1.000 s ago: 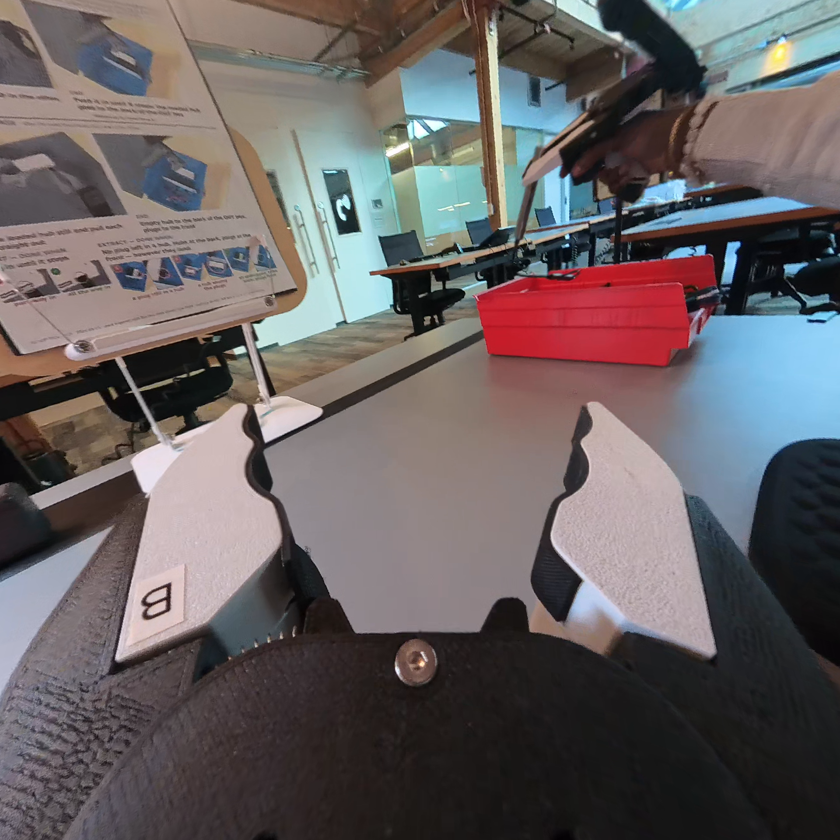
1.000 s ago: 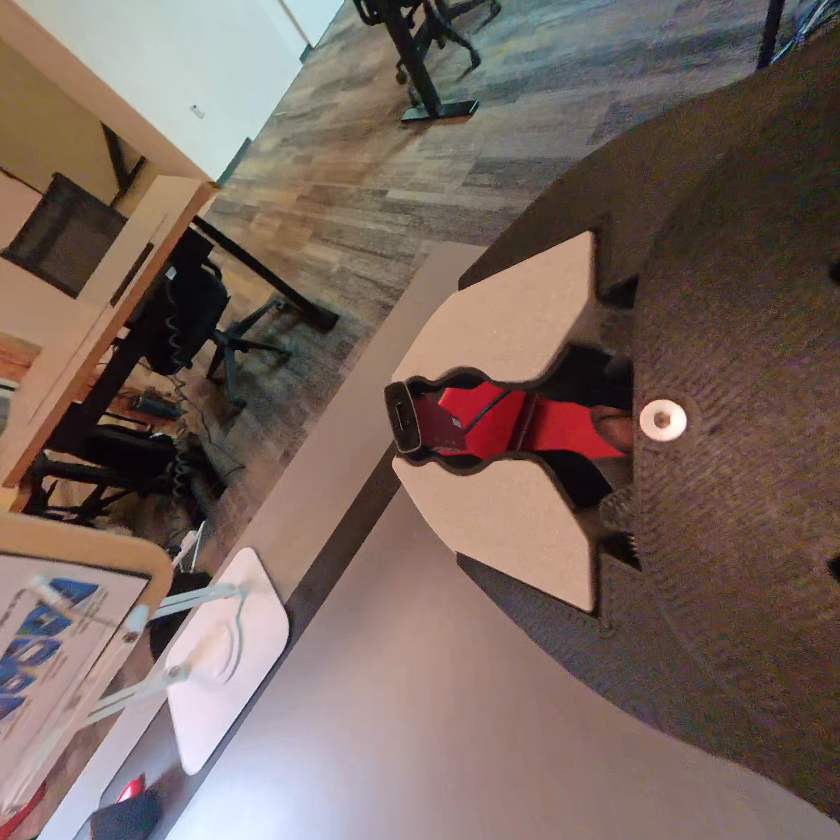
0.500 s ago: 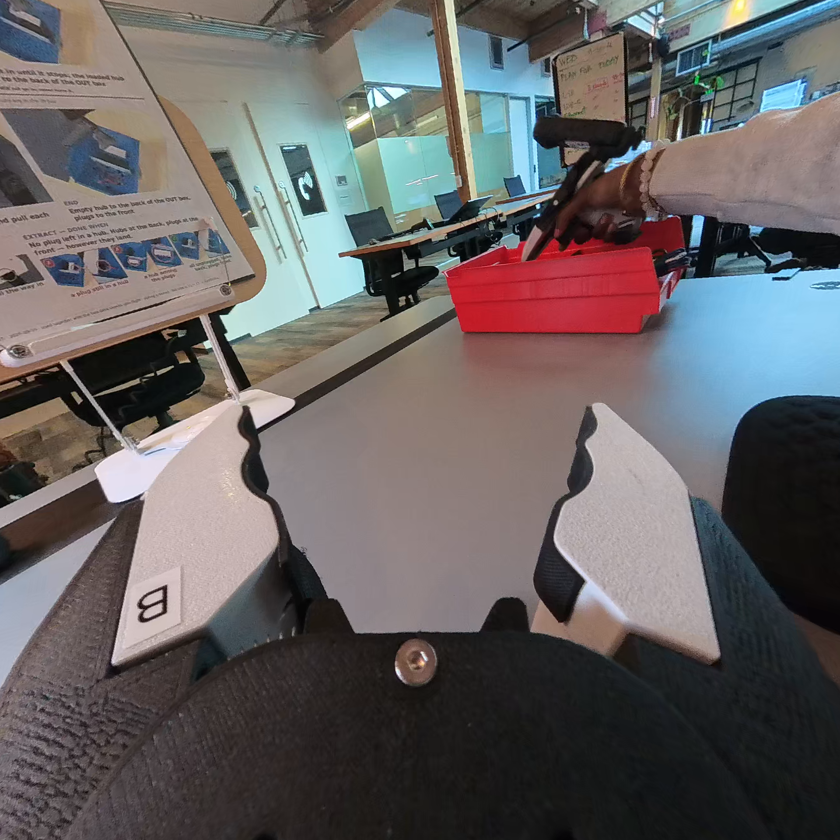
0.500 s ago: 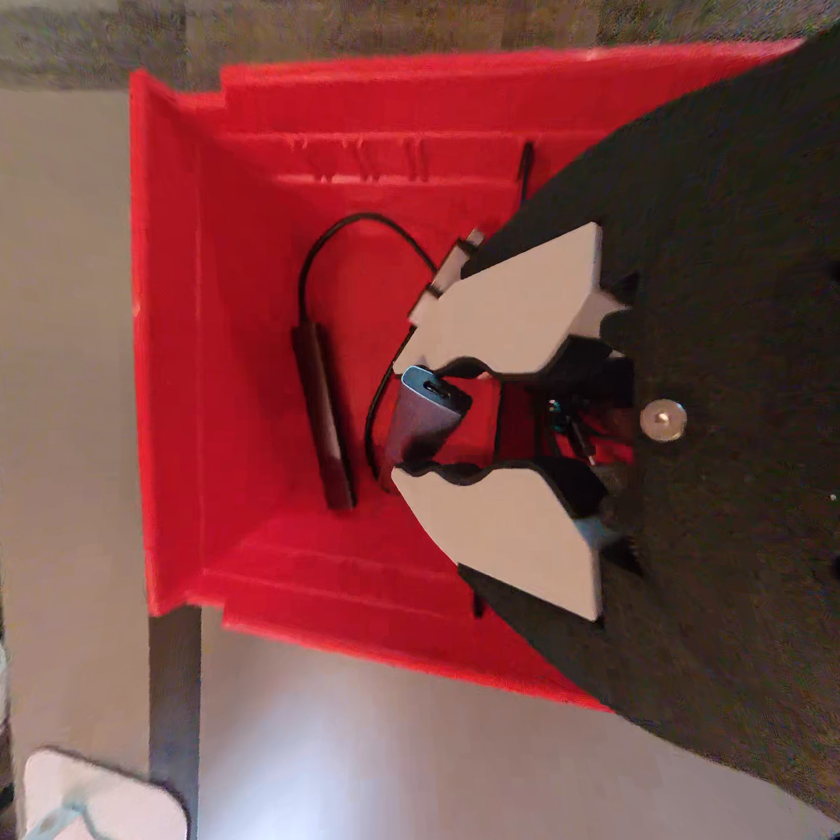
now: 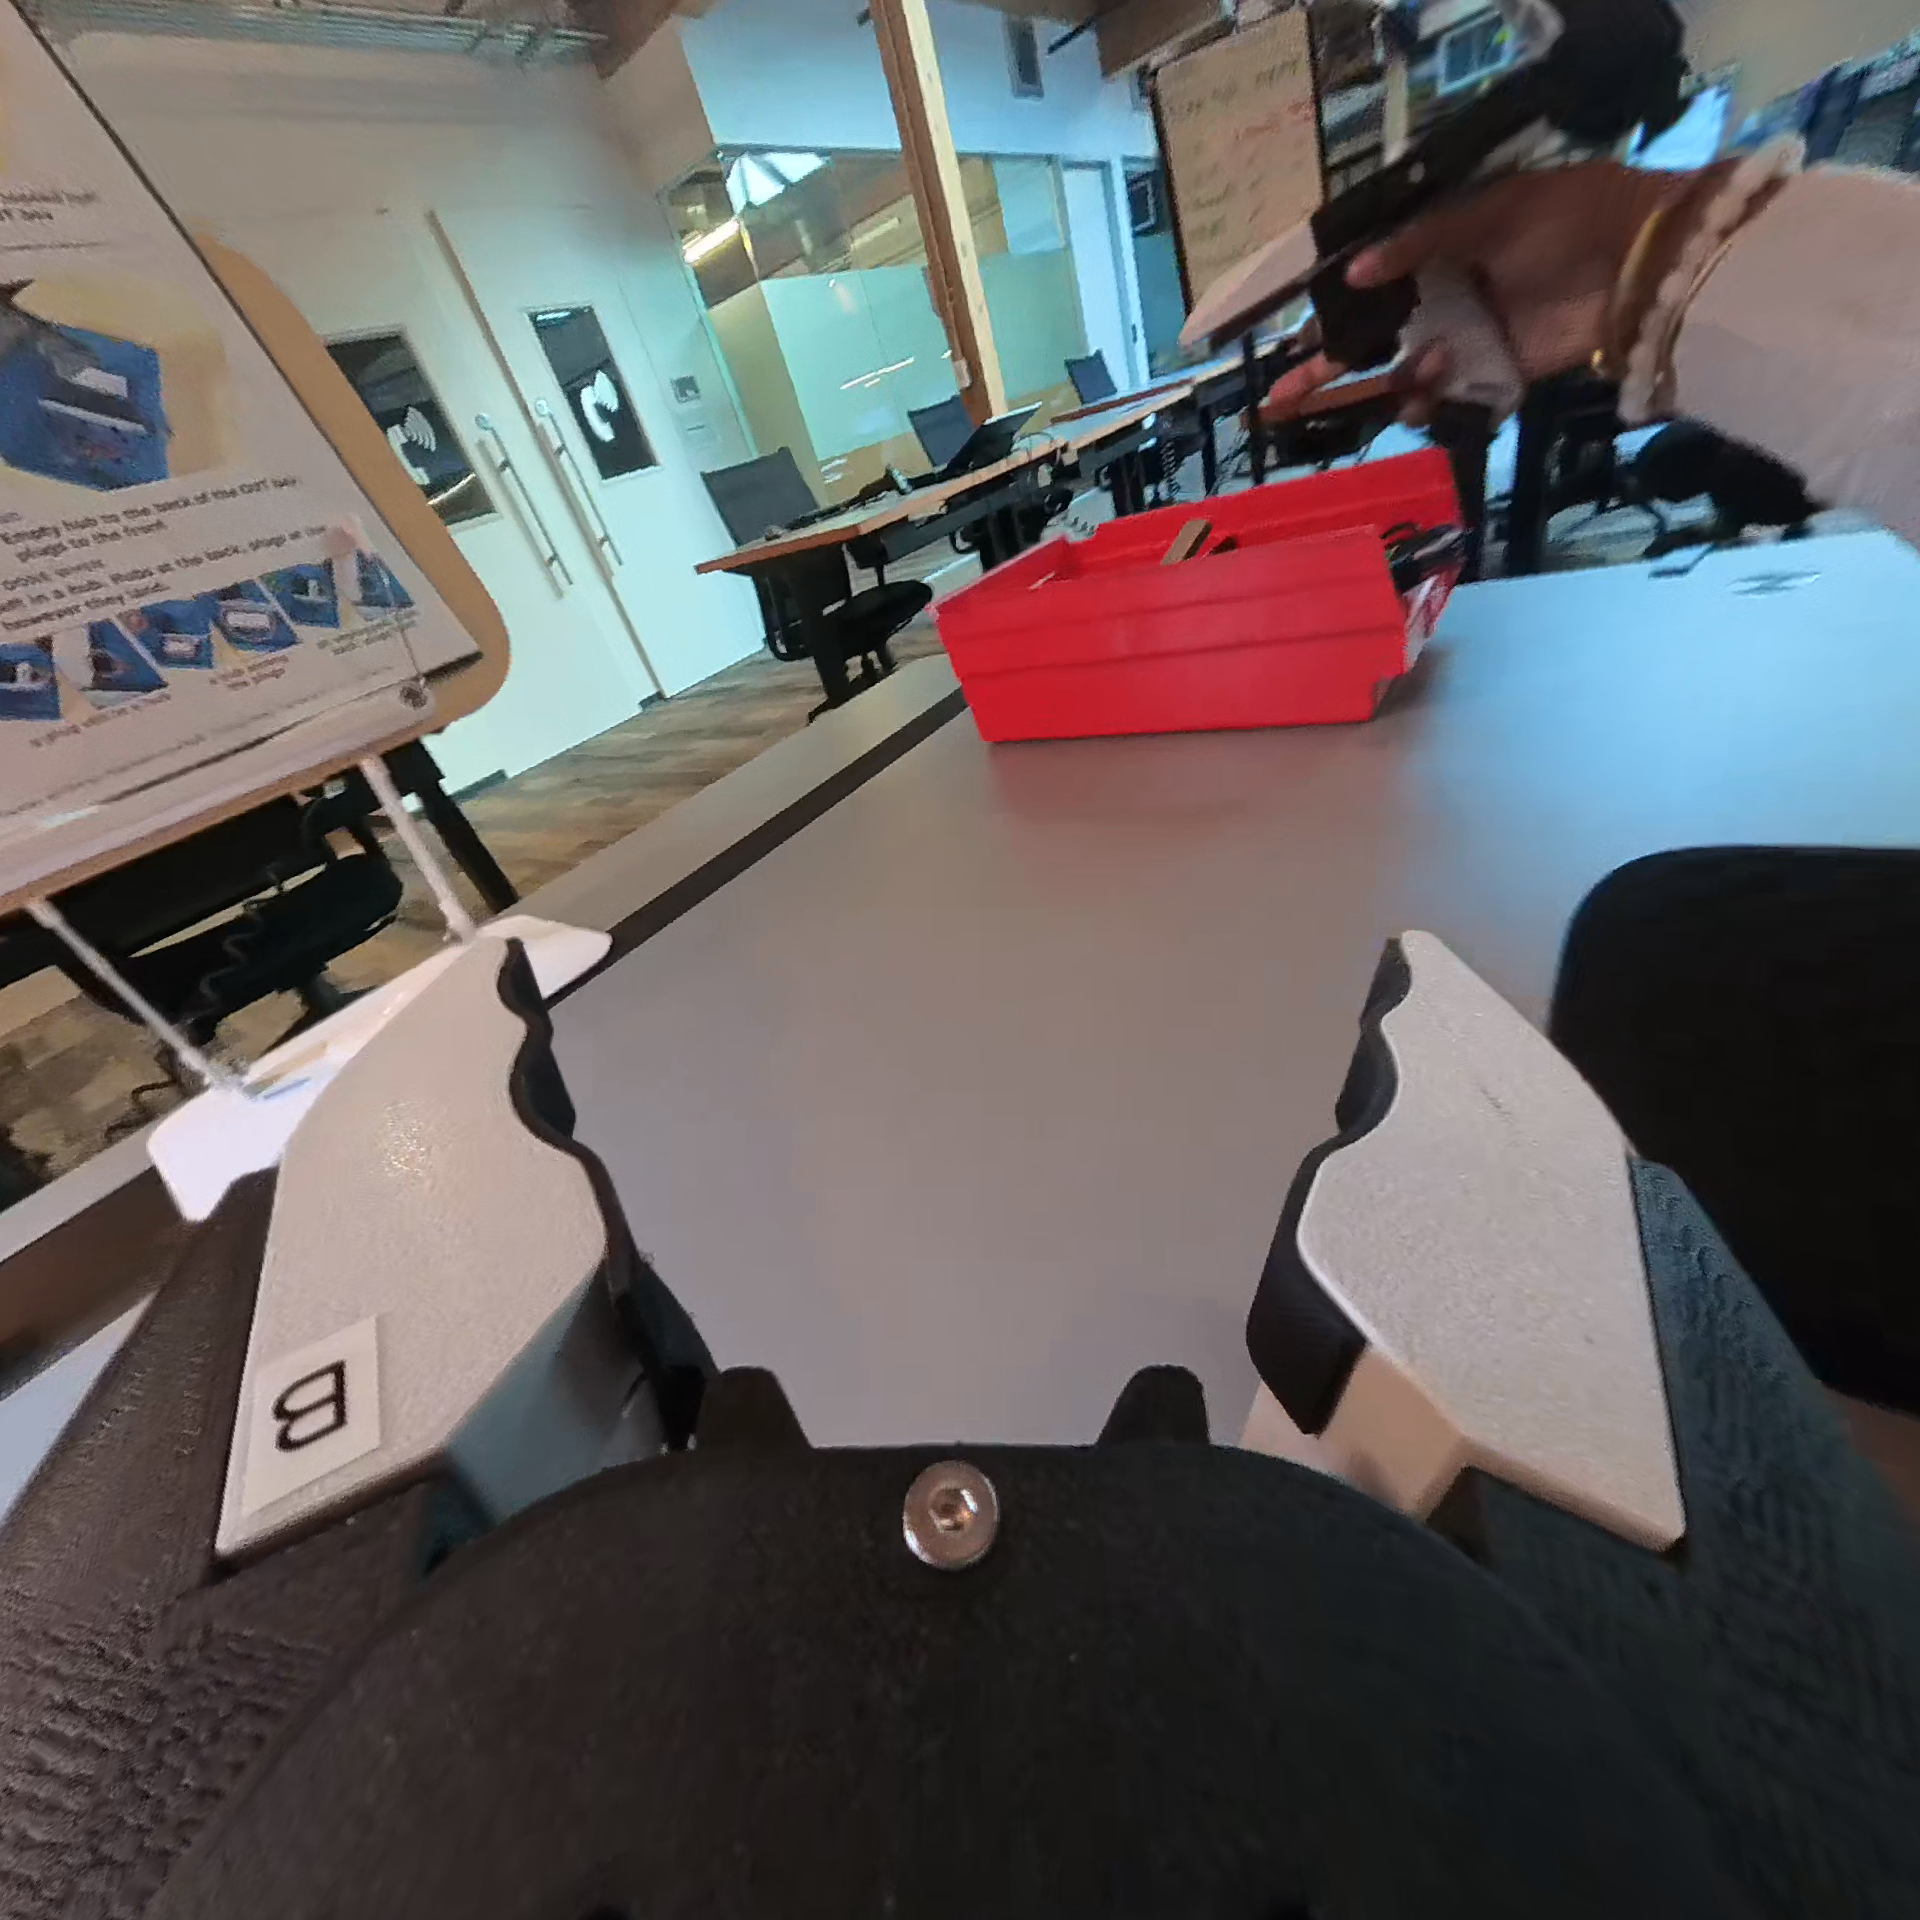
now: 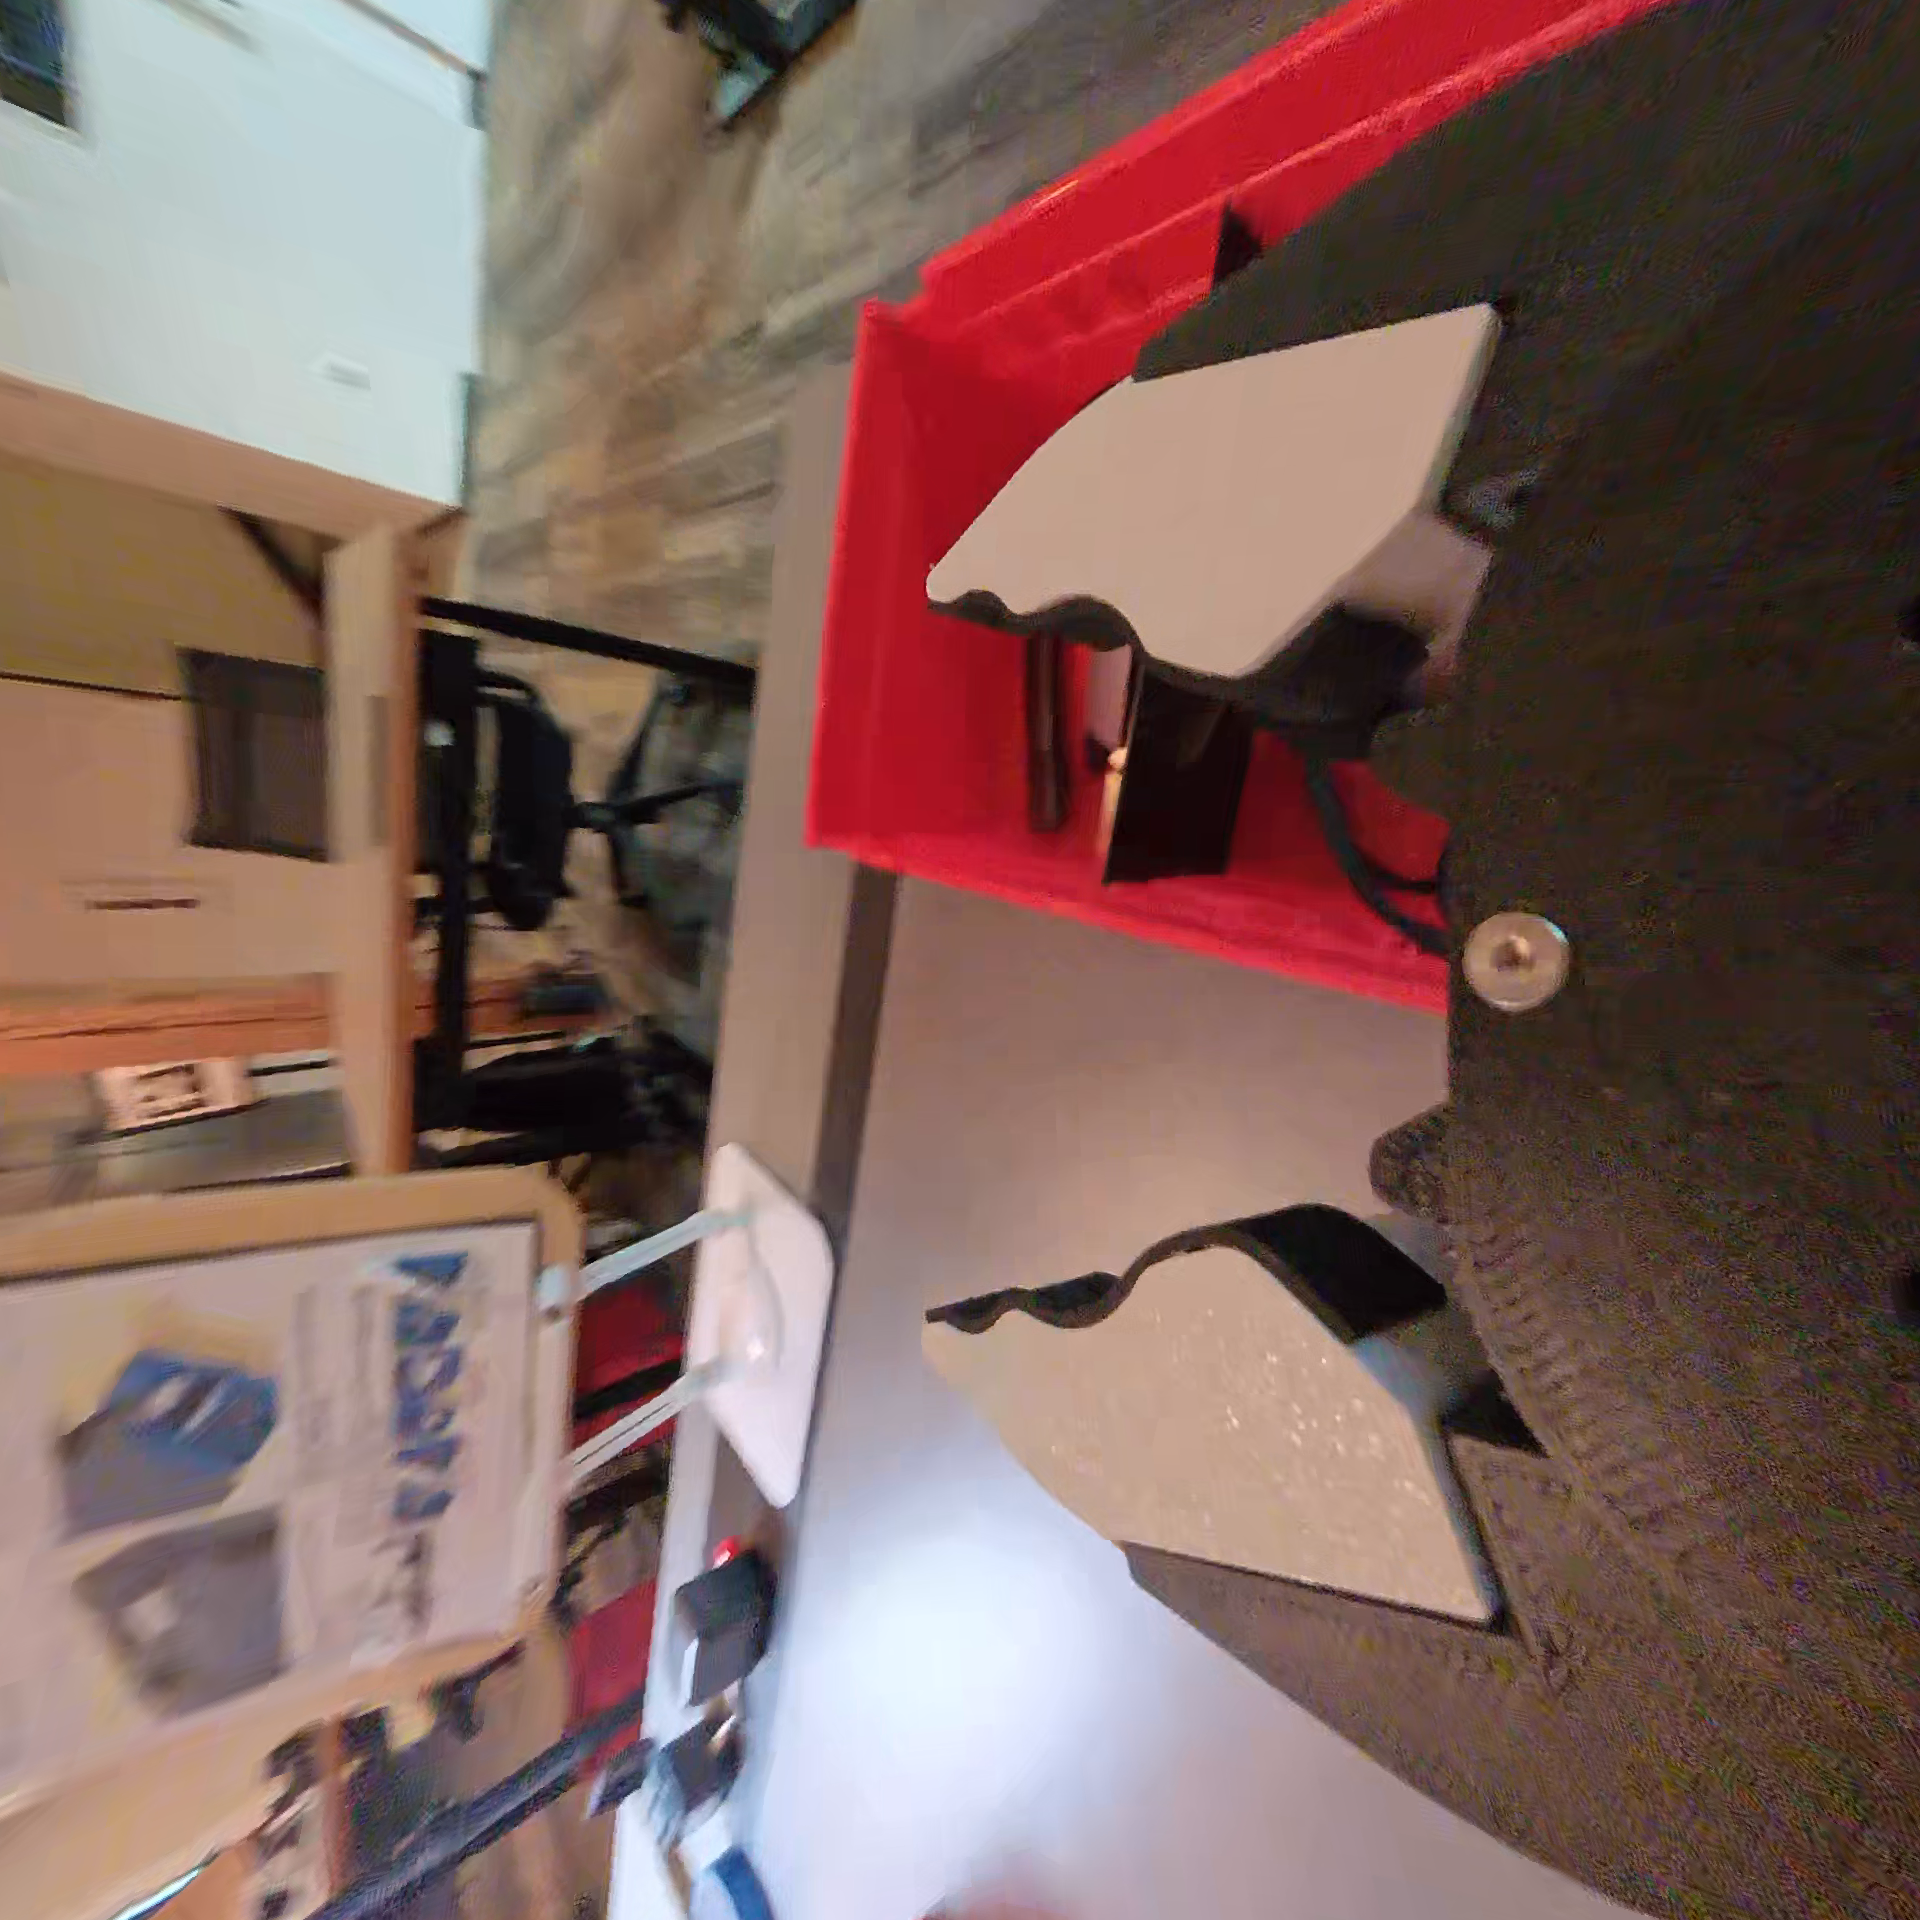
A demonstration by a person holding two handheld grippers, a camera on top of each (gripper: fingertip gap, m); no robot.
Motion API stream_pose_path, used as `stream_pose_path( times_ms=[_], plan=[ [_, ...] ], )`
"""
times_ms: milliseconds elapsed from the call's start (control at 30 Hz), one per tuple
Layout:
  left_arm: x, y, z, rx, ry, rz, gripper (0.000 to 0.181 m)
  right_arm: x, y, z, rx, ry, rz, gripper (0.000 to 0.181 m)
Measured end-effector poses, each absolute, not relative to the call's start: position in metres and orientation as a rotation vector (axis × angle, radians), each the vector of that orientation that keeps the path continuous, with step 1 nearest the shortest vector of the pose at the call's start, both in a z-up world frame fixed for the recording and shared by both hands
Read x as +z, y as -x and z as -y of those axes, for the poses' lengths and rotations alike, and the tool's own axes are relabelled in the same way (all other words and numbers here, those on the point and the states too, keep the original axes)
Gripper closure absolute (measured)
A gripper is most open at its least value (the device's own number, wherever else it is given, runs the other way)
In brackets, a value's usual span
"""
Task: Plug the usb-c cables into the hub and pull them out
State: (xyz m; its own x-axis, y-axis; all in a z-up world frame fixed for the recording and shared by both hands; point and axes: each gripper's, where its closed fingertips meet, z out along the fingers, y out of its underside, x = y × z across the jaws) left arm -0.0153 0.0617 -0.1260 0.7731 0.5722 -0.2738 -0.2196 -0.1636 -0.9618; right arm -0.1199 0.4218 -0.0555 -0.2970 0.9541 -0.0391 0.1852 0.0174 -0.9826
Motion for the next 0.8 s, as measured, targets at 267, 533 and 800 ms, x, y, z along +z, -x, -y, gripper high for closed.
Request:
stream_pose_path(
  times_ms=[267, 533, 800],
  plan=[
    [-0.01, -0.064, -0.01, 0.997, 1.144, 0.161, 0.177, -0.053, 0.027, -0.398, 1.125, 1.031, 1.265, 0.062],
    [-0.005, -0.06, 0.105, 1.33, 1.337, 0.47, 0.046, -0.08, -0.001, -0.395, 1.244, 1.085, 1.166, 0.039],
    [0.006, -0.071, 0.202, 1.415, 1.164, 0.675, 0.172, -0.078, -0.002, -0.411, 1.092, 1.027, 1.101, 0.124]
  ],
)
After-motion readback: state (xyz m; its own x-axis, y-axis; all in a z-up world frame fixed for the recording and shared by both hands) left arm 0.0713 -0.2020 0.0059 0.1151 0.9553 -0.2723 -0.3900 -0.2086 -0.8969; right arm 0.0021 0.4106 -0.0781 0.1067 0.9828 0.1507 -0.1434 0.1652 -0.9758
